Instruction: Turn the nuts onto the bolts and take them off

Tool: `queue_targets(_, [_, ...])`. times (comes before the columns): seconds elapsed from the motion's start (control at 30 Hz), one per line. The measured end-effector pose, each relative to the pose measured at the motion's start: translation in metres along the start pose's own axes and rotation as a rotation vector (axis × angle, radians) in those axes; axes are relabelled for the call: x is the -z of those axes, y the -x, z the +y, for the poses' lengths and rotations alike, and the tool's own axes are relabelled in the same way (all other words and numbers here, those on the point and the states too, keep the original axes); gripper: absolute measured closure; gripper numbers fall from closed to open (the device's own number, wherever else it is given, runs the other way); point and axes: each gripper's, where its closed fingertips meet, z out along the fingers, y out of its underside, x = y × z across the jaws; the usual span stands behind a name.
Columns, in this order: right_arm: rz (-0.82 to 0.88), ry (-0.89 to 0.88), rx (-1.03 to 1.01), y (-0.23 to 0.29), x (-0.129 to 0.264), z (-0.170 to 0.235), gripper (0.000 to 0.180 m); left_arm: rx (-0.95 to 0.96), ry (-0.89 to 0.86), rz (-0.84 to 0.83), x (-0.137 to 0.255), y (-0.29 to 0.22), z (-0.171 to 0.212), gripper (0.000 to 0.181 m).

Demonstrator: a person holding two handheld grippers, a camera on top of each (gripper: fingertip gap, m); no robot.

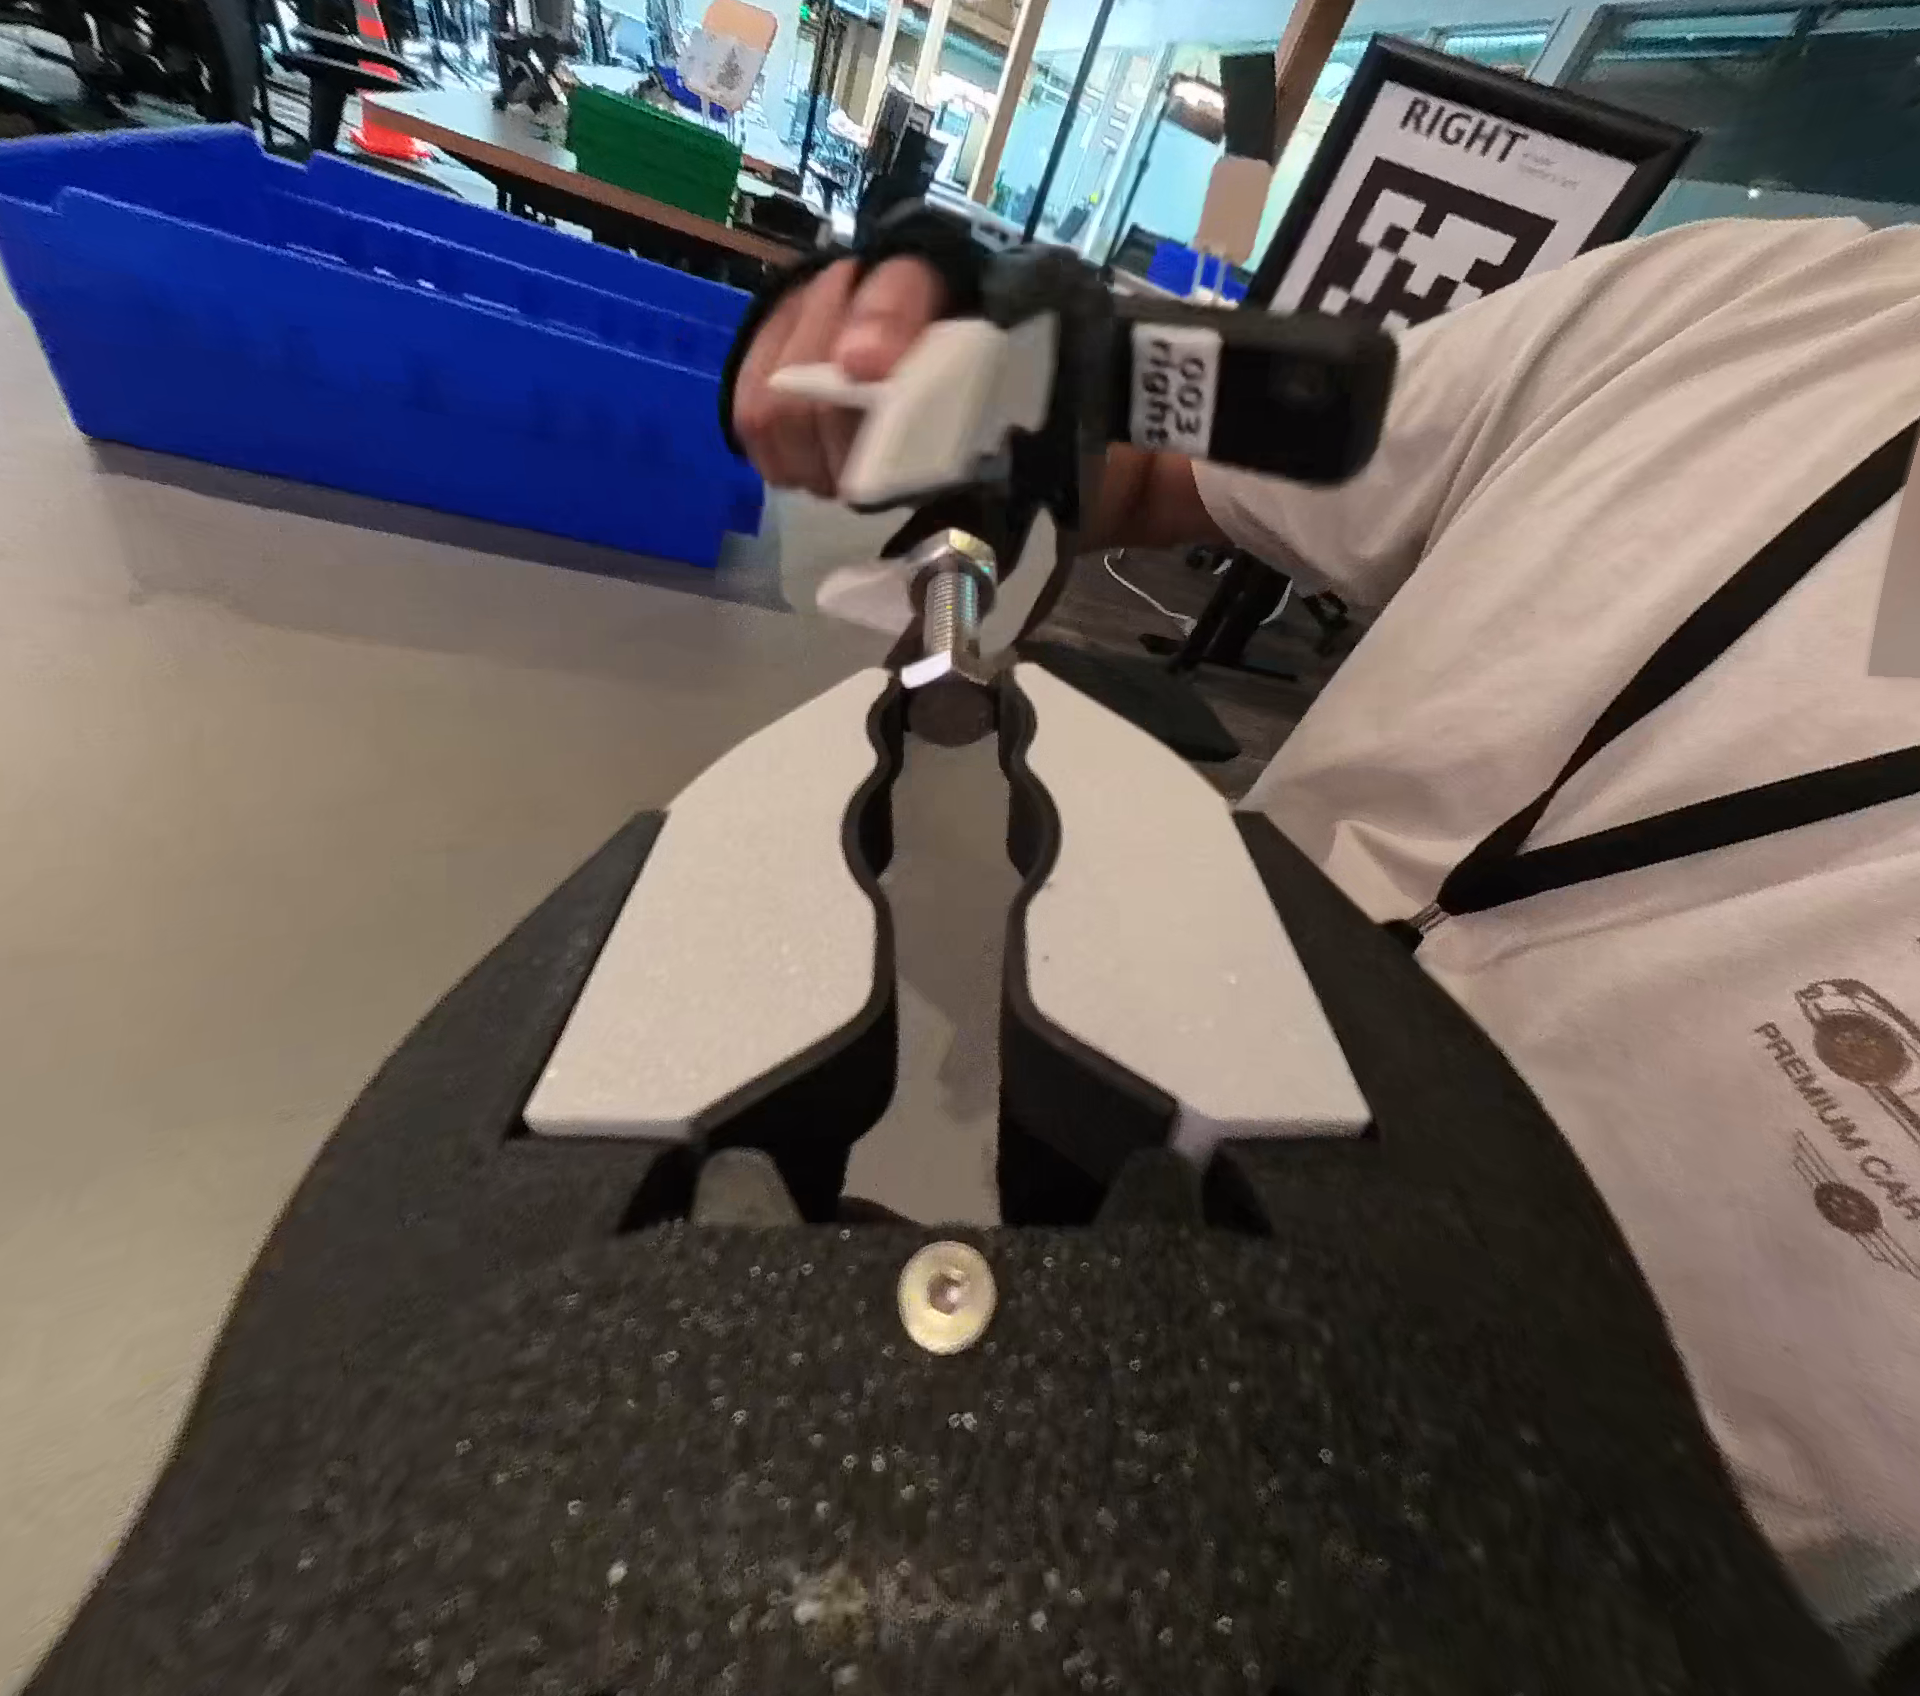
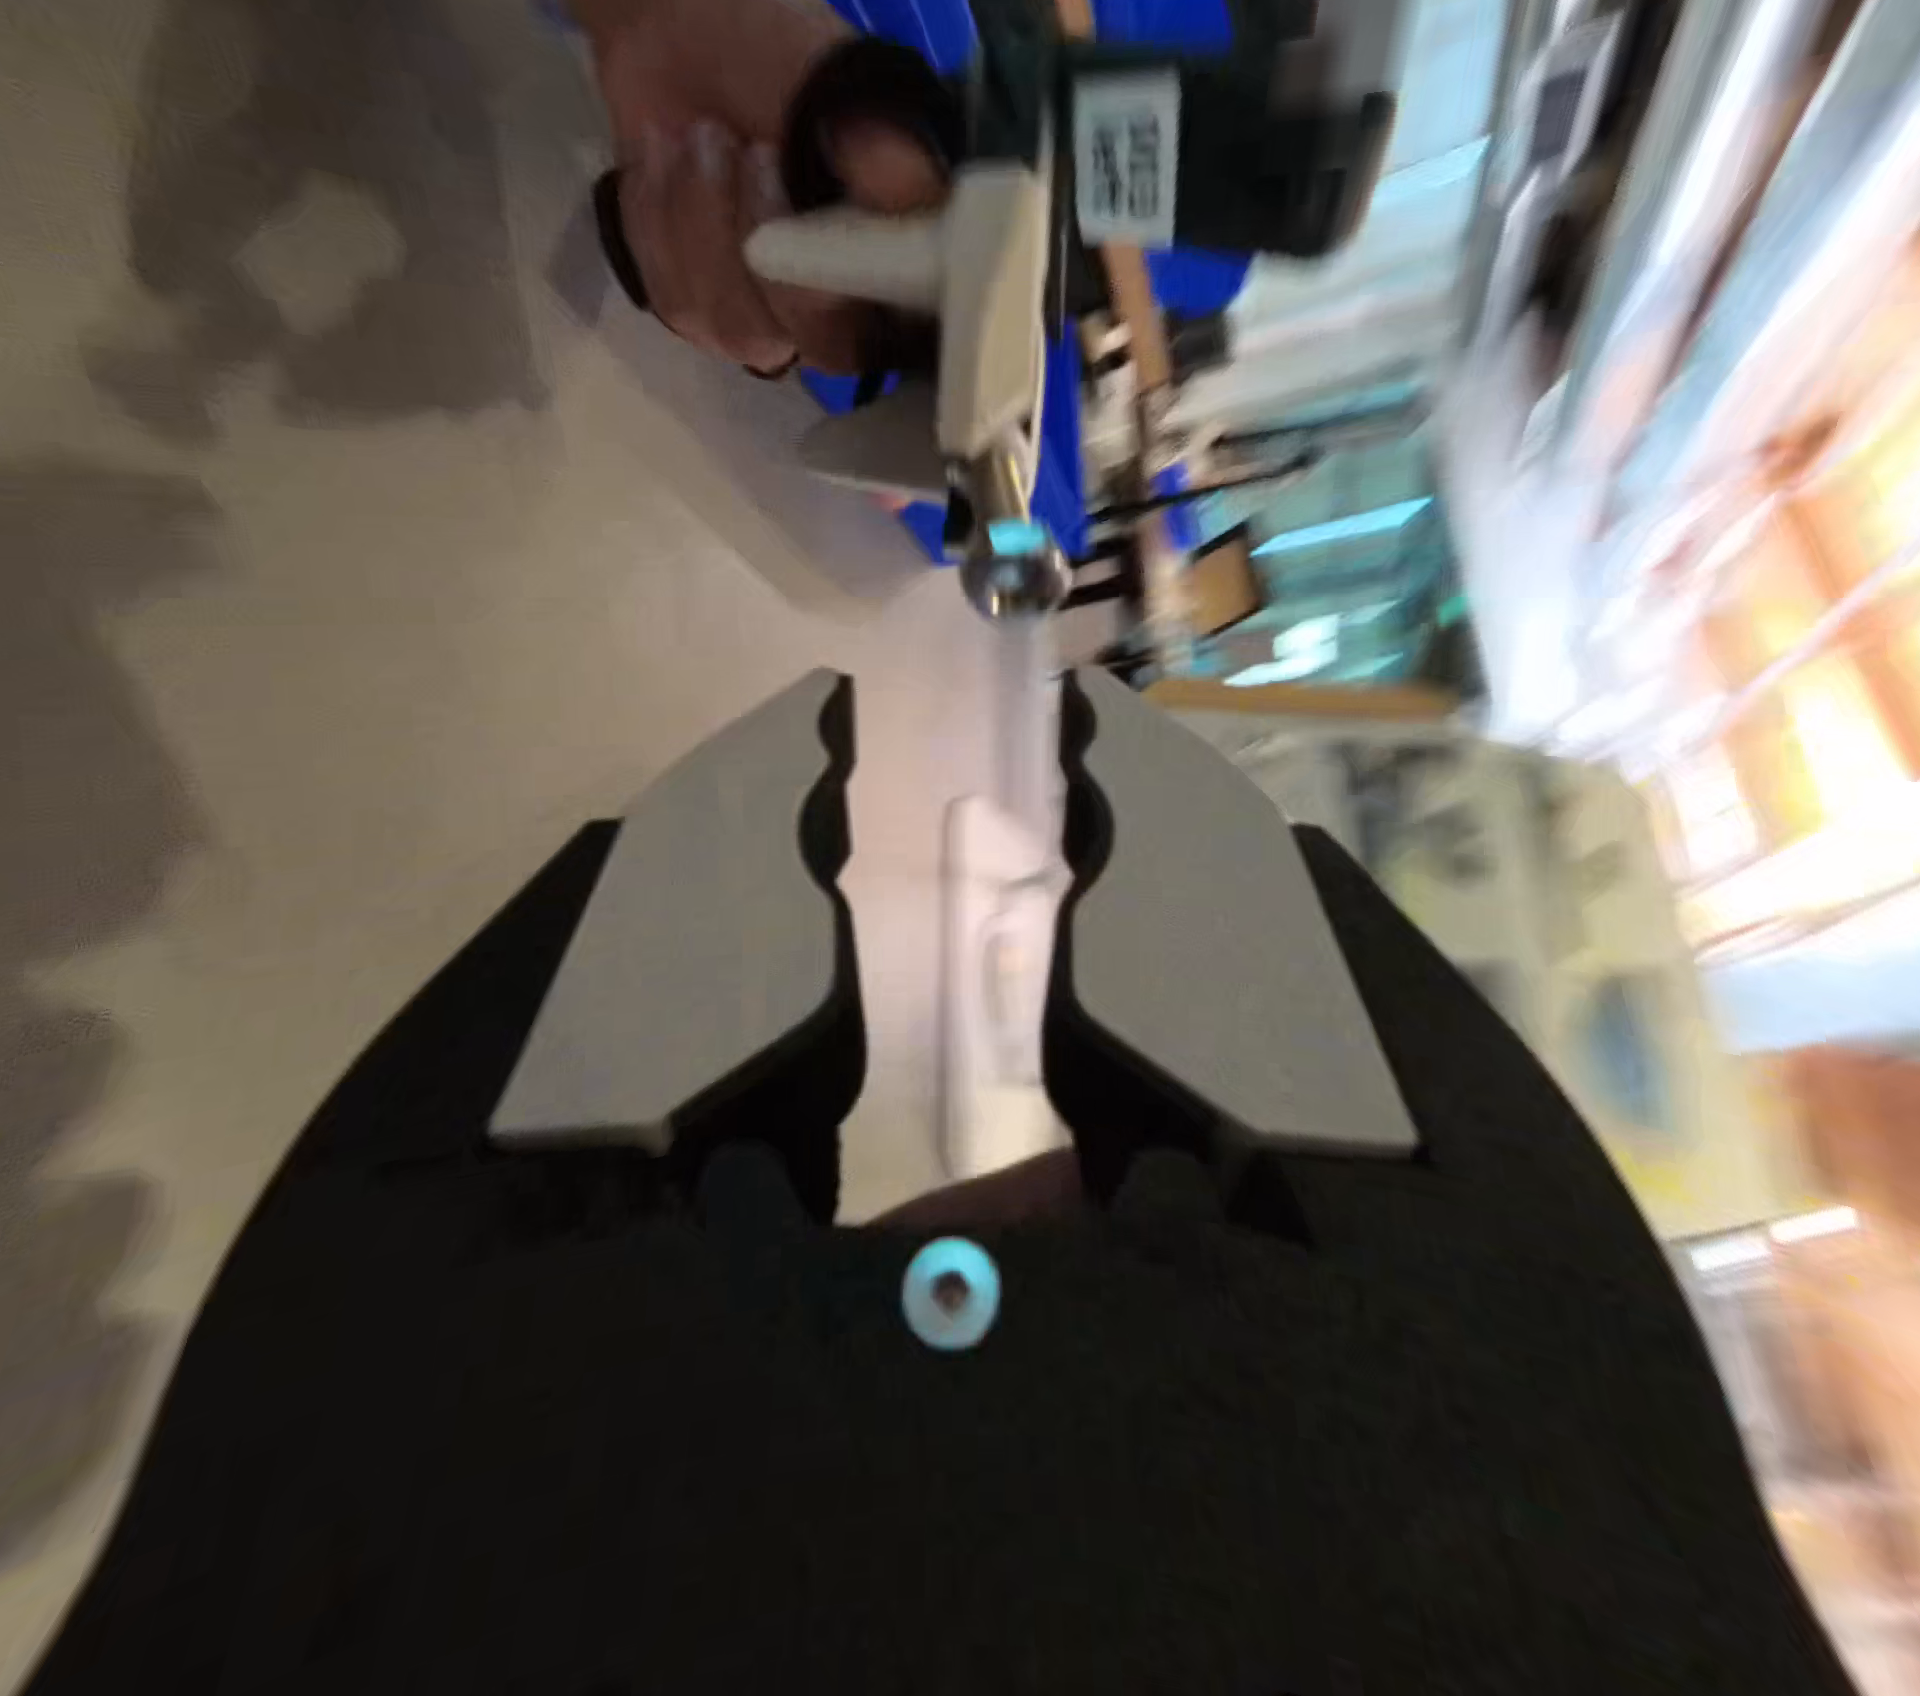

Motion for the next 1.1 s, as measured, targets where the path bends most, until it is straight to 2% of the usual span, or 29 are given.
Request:
queue_targets(0.07, [0.036, -0.029, 0.161, 0.000, 0.002, -0.013, 0.142, -0.001, 0.022, 0.005, -0.003, -0.001, 0.005, 0.164])
queue_targets(0.17, [0.047, -0.023, 0.179, -0.005, -0.002, -0.013, 0.137, -0.006, 0.045, 0.013, -0.007, -0.004, 0.008, 0.164])
queue_targets(0.23, [0.032, -0.035, 0.219, -0.001, -0.003, -0.014, 0.147, -0.008, 0.052, 0.008, -0.008, -0.003, 0.010, 0.164])
queue_targets(0.27, [0.014, -0.048, 0.219, 0.002, -0.003, -0.016, 0.160, -0.006, 0.054, 0.008, -0.008, -0.003, 0.010, 0.164])
queue_targets(0.33, [-0.037, -0.036, 0.105, 0.002, -0.006, -0.015, 0.161, -0.015, 0.053, -0.008, -0.007, -0.001, 0.010, 0.164])
queue_targets(0.43, [-0.204, -0.075, -0.310, 0.000, -0.005, -0.016, 0.161, -0.058, 0.049, -0.035, -0.006, -0.002, 0.006, 0.164])
queue_targets(0.63, [-0.557, -0.221, -1.436, -0.008, -0.010, -0.017, 0.161, -0.154, 0.044, -0.152, -0.001, 0.006, -0.002, 0.164])
queue_targets(0.73, [-0.660, -0.253, -1.875, -0.005, -0.014, -0.014, 0.162, -0.175, 0.066, -0.195, 0.002, 0.012, 0.000, 0.164])
queue_targets(0.8, [-0.733, -0.308, -2.072, -0.005, -0.013, -0.015, 0.161, -0.165, 0.066, -0.185, 0.001, 0.012, 0.001, 0.164])
queue_targets(0.83, [-0.748, -0.367, -2.036, -0.006, -0.009, -0.019, 0.161, -0.151, 0.053, -0.163, 0.001, 0.010, -0.001, 0.164])
queue_targets(0.87, [-0.732, -0.383, -1.922, -0.003, -0.007, -0.021, 0.151, -0.140, 0.041, -0.157, 0.002, 0.009, -0.002, 0.164])
queue_targets(0.9, [-0.679, -0.348, -1.787, 0.002, -0.006, -0.020, 0.133, -0.132, 0.037, -0.155, 0.003, 0.009, -0.003, 0.164])
queue_targets(0.97, [-0.512, -0.253, -1.395, 0.014, -0.006, -0.010, 0.117, -0.104, 0.022, -0.134, 0.005, 0.009, -0.004, 0.164])
queue_targets(1.03, [-0.266, -0.109, -0.889, 0.016, -0.006, 0.010, 0.119, -0.073, 0.006, -0.108, 0.005, 0.008, -0.005, 0.164])
queue_targets(1.1, [-0.058, -0.071, -0.448, 0.005, -0.001, 0.012, 0.126, -0.053, 0.004, -0.095, 0.005, 0.009, -0.004, 0.164])
